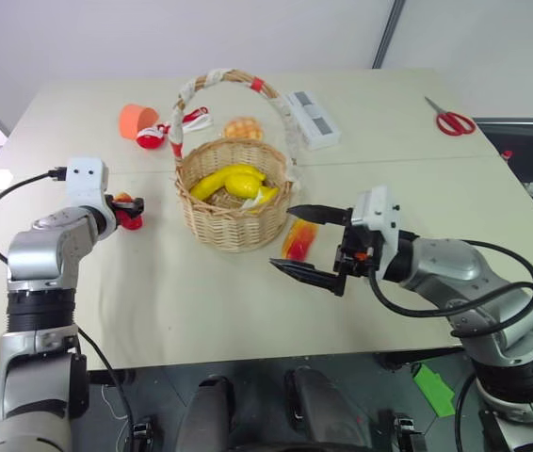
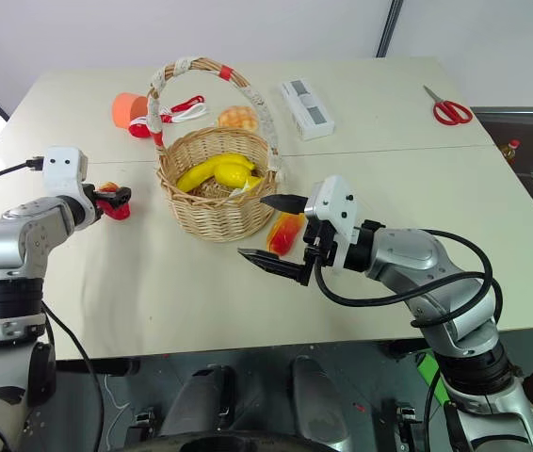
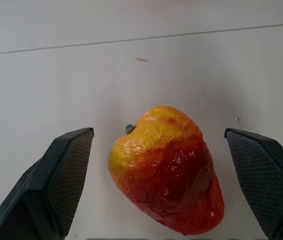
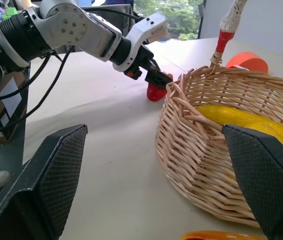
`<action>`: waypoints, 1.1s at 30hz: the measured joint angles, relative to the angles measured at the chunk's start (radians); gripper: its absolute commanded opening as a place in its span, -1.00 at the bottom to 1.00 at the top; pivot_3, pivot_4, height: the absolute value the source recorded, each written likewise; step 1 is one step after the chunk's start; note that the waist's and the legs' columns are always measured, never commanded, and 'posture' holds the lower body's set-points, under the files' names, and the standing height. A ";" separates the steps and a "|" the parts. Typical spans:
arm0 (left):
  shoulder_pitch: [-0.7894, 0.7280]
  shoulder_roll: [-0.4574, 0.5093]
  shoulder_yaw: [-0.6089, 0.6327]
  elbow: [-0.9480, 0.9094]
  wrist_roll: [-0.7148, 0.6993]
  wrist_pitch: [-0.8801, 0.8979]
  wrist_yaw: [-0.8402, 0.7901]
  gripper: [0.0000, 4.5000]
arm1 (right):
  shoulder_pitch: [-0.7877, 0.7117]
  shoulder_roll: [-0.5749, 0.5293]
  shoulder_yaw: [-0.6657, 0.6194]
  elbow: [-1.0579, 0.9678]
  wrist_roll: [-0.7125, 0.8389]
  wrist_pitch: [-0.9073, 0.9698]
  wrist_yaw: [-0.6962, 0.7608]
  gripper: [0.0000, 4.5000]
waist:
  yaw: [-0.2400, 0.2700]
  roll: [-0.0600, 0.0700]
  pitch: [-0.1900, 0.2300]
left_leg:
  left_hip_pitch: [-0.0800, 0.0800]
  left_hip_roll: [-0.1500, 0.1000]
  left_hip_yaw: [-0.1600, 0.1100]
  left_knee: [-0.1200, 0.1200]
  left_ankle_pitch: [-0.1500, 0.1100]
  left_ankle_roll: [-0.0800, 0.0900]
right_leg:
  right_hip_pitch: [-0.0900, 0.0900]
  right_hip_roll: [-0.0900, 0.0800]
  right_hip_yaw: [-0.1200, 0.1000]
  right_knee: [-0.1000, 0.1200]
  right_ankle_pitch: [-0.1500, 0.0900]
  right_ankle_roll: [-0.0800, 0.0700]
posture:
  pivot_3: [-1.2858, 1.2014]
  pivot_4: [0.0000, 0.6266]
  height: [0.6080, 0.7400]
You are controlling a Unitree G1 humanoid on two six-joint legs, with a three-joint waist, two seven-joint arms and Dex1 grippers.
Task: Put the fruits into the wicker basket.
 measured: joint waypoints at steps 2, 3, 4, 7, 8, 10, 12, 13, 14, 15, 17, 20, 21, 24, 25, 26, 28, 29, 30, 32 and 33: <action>-0.003 -0.006 -0.001 0.029 0.001 -0.001 -0.014 0.39 | 0.001 0.001 0.001 0.000 -0.006 -0.006 -0.001 1.00 | 0.001 0.000 0.000 | 0.000 0.000 0.000 0.000 0.000 0.000 | 0.000 0.000 0.000 0.000 0.000 0.000 | 0.03 -0.52 1.00; -0.005 -0.007 -0.001 0.034 0.003 -0.006 -0.017 0.19 | 0.002 0.003 0.001 0.000 -0.009 -0.008 -0.002 1.00 | 0.001 0.000 0.000 | 0.000 0.000 0.000 0.000 0.000 0.000 | 0.000 0.000 0.000 0.000 0.000 0.000 | 0.03 -0.52 1.00; -0.006 -0.007 -0.002 0.037 0.006 -0.009 -0.020 0.01 | 0.002 0.007 0.001 -0.001 -0.012 -0.011 -0.002 1.00 | 0.002 0.000 0.000 | 0.000 0.000 0.000 0.000 0.000 0.000 | 0.000 0.000 0.000 0.000 0.000 0.000 | 0.03 -0.52 1.00; -0.006 -0.007 -0.011 0.039 0.024 -0.022 -0.024 -0.10 | 0.002 0.016 0.006 -0.001 -0.022 -0.018 -0.003 1.00 | 0.001 0.000 0.000 | 0.000 0.000 0.000 0.000 0.000 0.000 | 0.000 0.000 0.000 0.000 0.000 0.000 | 0.03 -0.52 1.00; -0.006 -0.007 -0.012 0.039 0.030 -0.025 -0.024 -0.10 | 0.002 0.017 0.008 -0.001 -0.025 -0.020 -0.003 1.00 | 0.001 0.000 0.000 | 0.000 0.000 0.000 0.000 0.000 0.000 | 0.000 0.000 0.000 0.000 0.000 0.000 | 0.03 -0.52 1.00; -0.001 0.007 -0.011 0.037 0.037 -0.037 -0.034 -0.10 | 0.002 0.021 0.011 -0.001 -0.032 -0.024 -0.003 1.00 | 0.000 0.000 0.000 | 0.000 0.000 0.000 0.000 0.000 0.000 | 0.000 0.000 0.000 0.000 0.000 0.000 | 0.03 -0.52 1.00; 0.021 0.031 0.015 0.002 0.027 -0.055 -0.067 -0.10 | 0.002 0.024 0.012 -0.001 -0.040 -0.029 -0.003 1.00 | -0.002 0.000 0.000 | 0.000 0.001 0.000 0.000 0.000 0.000 | 0.000 0.000 0.000 0.000 0.000 0.000 | 0.03 -0.52 1.00; 0.046 0.050 0.038 -0.040 0.000 -0.062 -0.105 -0.10 | 0.003 0.024 0.012 0.000 -0.041 -0.032 -0.003 1.00 | -0.003 0.000 0.000 | 0.000 0.002 0.000 0.000 0.000 0.000 | -0.001 -0.001 0.000 0.000 0.000 0.000 | 0.03 -0.52 1.00; 0.069 0.064 0.075 -0.095 -0.043 -0.064 -0.154 -0.10 | 0.004 0.023 0.010 0.000 -0.042 -0.033 -0.002 1.00 | -0.002 0.000 0.000 | -0.001 0.004 0.000 0.000 0.000 0.000 | -0.001 -0.001 0.000 0.000 0.000 0.000 | 0.03 -0.52 1.00; 0.088 0.075 0.119 -0.163 -0.100 -0.058 -0.211 -0.10 | 0.004 0.023 0.009 0.001 -0.043 -0.035 -0.001 1.00 | 0.000 0.000 0.000 | -0.001 0.004 0.000 0.000 0.000 0.000 | -0.001 -0.001 0.000 0.000 0.000 0.000 | 0.03 -0.52 1.00; 0.103 0.092 0.176 -0.314 -0.218 -0.046 -0.312 -0.10 | 0.002 0.023 0.008 0.004 -0.048 -0.039 0.000 1.00 | 0.005 -0.001 0.000 | -0.002 0.003 -0.001 0.000 0.000 -0.001 | -0.001 -0.002 -0.001 0.000 0.000 0.000 | 0.03 -0.52 1.00; 0.067 0.098 0.183 -0.509 -0.365 -0.018 -0.395 -0.10 | -0.012 0.024 0.011 0.031 -0.062 -0.039 0.002 1.00 | 0.016 -0.001 0.000 | -0.001 0.001 0.000 0.001 0.000 -0.001 | 0.000 -0.003 -0.001 0.000 0.000 0.000 | 0.03 -0.52 1.00; 0.048 0.097 0.159 -0.537 -0.377 -0.010 -0.401 -0.10 | -0.016 0.024 0.012 0.041 -0.069 -0.039 0.002 1.00 | 0.017 -0.001 0.000 | 0.000 0.000 0.000 0.001 0.000 -0.001 | 0.001 -0.003 0.000 0.000 0.000 0.000 | 0.03 -0.52 1.00; -0.031 0.041 0.004 -0.549 -0.360 0.010 -0.371 -0.10 | -0.028 0.026 0.026 0.087 -0.096 -0.039 -0.001 1.00 | 0.022 -0.001 0.000 | 0.001 -0.004 0.001 0.001 0.000 -0.001 | 0.003 -0.002 0.000 0.000 0.000 0.001 | 0.03 -0.52 1.00; -0.055 0.013 -0.039 -0.535 -0.349 0.019 -0.355 -0.10 | -0.031 0.026 0.032 0.100 -0.108 -0.040 -0.004 1.00 | 0.023 -0.001 0.000 | 0.001 -0.004 0.001 0.001 0.000 -0.001 | 0.003 -0.002 -0.001 0.000 0.000 0.001 | 0.03 -0.52 1.00; -0.084 -0.013 -0.084 -0.510 -0.333 0.021 -0.339 -0.10 | -0.032 0.026 0.037 0.115 -0.124 -0.043 -0.007 1.00 | 0.023 -0.001 0.000 | 0.000 -0.004 0.001 0.001 0.000 0.000 | 0.002 -0.002 -0.001 0.000 0.000 0.001 | 0.03 -0.52 1.00; -0.138 -0.031 -0.178 -0.453 -0.279 0.009 -0.328 0.36 | -0.034 0.024 0.043 0.143 -0.163 -0.051 -0.015 1.00 | 0.019 -0.001 0.000 | 0.000 -0.004 0.001 0.000 0.000 0.000 | 0.001 -0.001 0.000 0.000 0.000 0.001 | 0.03 -0.52 1.00; -0.156 -0.034 -0.216 -0.421 -0.251 -0.006 -0.327 0.54 | -0.033 0.018 0.043 0.152 -0.181 -0.058 -0.016 1.00 | 0.018 -0.001 0.000 | 0.000 -0.004 0.001 0.000 0.000 0.000 | 0.001 -0.001 0.000 0.000 0.000 0.001 | 0.03 -0.52 1.00; -0.167 -0.043 -0.239 -0.391 -0.227 -0.018 -0.327 0.77 | -0.032 0.008 0.043 0.157 -0.197 -0.064 -0.017 1.00 | 0.018 -0.001 0.000 | 0.000 -0.004 0.001 0.000 0.000 0.000 | 0.001 -0.001 0.000 0.000 0.000 0.001 | 0.03 -0.52 1.00; -0.175 -0.056 -0.268 -0.328 -0.191 -0.045 -0.334 0.99 | -0.027 -0.017 0.042 0.157 -0.231 -0.082 -0.016 1.00 | 0.015 -0.001 0.000 | 0.000 -0.004 0.001 0.000 0.000 0.000 | 0.000 -0.001 0.000 0.000 -0.001 0.001 | 0.03 -0.52 1.00; -0.175 -0.059 -0.269 -0.310 -0.183 -0.052 -0.340 0.99 | -0.025 -0.026 0.042 0.157 -0.247 -0.090 -0.016 1.00 | 0.013 -0.001 0.000 | -0.001 -0.003 0.001 0.000 0.000 0.000 | 0.000 -0.001 0.000 0.000 -0.001 0.001 | 0.03 -0.52 1.00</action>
